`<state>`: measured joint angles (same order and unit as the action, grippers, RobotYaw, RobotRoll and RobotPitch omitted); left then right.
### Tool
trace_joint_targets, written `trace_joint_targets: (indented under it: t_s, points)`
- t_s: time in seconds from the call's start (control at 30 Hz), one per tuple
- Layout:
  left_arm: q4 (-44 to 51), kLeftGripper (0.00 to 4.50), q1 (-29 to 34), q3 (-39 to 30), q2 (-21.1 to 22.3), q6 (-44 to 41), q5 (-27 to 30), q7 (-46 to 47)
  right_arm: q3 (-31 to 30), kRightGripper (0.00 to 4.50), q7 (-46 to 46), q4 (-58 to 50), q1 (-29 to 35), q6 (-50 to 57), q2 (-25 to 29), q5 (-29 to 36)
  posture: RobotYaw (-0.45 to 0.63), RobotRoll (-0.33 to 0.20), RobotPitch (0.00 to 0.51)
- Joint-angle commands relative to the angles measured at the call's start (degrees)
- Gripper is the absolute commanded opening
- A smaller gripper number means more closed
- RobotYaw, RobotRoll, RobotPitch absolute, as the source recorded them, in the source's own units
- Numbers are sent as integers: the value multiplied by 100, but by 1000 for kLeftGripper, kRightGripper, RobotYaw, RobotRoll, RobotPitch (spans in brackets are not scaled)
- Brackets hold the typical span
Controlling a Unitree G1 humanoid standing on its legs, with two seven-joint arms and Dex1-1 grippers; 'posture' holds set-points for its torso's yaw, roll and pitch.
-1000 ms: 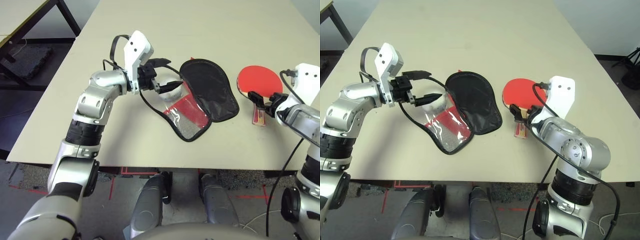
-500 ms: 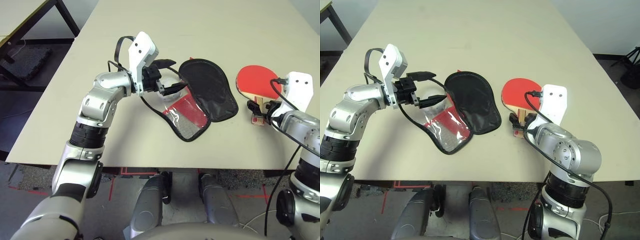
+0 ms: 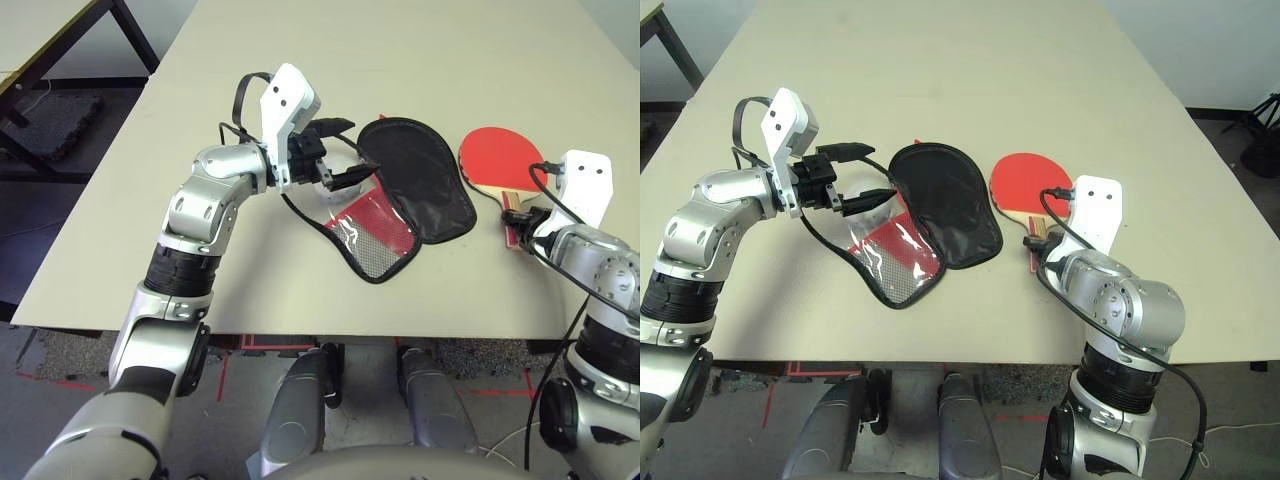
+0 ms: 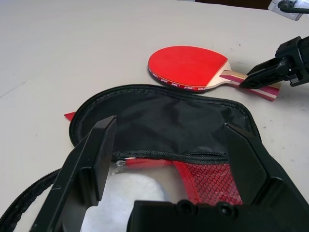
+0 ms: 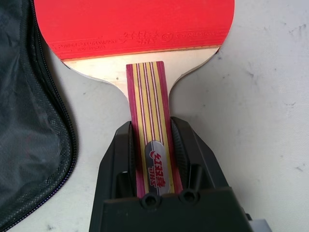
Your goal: Store the ping-pong paddle in its case and zip it.
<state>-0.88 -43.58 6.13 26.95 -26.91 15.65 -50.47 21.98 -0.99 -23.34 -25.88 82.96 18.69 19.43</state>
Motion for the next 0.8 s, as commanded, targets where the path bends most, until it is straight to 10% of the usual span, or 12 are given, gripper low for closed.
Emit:
trace_joint_targets:
  t_s: [0.03,0.8]
  points:
    - [95,4500,75,81,43,-92,-21,-18,-30,1110,35,135,-10,-161,103,-169,-64,0,217]
    - [-124,4500,-21,98,10,-17,-69,-33,-1507,1110,1630,280,-828,-880,789,322,-79,0,209]
